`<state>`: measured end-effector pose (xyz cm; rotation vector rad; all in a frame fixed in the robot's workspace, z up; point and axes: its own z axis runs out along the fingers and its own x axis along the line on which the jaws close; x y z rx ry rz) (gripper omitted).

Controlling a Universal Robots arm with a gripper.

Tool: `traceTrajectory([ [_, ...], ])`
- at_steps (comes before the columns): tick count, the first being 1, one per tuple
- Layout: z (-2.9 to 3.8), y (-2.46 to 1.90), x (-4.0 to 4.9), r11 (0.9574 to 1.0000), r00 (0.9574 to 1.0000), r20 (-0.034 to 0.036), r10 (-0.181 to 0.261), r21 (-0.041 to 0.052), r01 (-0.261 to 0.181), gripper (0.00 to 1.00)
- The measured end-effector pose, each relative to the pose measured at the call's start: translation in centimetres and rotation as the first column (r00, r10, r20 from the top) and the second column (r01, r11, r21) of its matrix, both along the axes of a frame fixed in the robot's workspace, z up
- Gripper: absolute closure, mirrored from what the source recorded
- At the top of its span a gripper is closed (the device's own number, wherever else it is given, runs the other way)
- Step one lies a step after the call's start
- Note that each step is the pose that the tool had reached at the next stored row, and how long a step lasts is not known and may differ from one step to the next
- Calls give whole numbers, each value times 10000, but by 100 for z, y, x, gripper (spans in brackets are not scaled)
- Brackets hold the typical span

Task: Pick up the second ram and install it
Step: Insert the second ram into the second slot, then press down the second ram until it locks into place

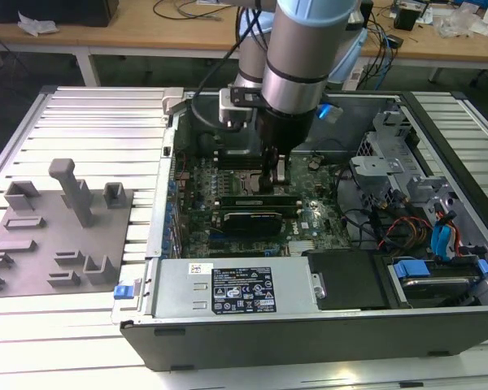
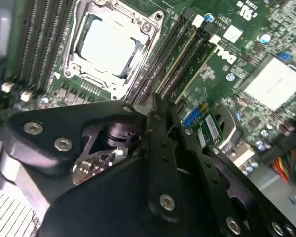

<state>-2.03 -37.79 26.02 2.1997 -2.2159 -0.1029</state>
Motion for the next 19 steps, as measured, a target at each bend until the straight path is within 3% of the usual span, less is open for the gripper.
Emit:
traceTrajectory([
  [3, 69, 7, -1, 10000, 10000, 10, 1, -3, -1, 89],
  [12, 70, 6, -1, 10000, 10000, 11, 0, 14, 0, 89],
  [14, 46, 3, 116, 10000, 10000, -29, 0, 20, 0, 89],
  [16, 24, 3, 180, 10000, 10000, -62, -1, 19, 1, 89],
  [19, -60, -6, 267, 10000, 10000, -94, -1, 19, 1, 89],
])
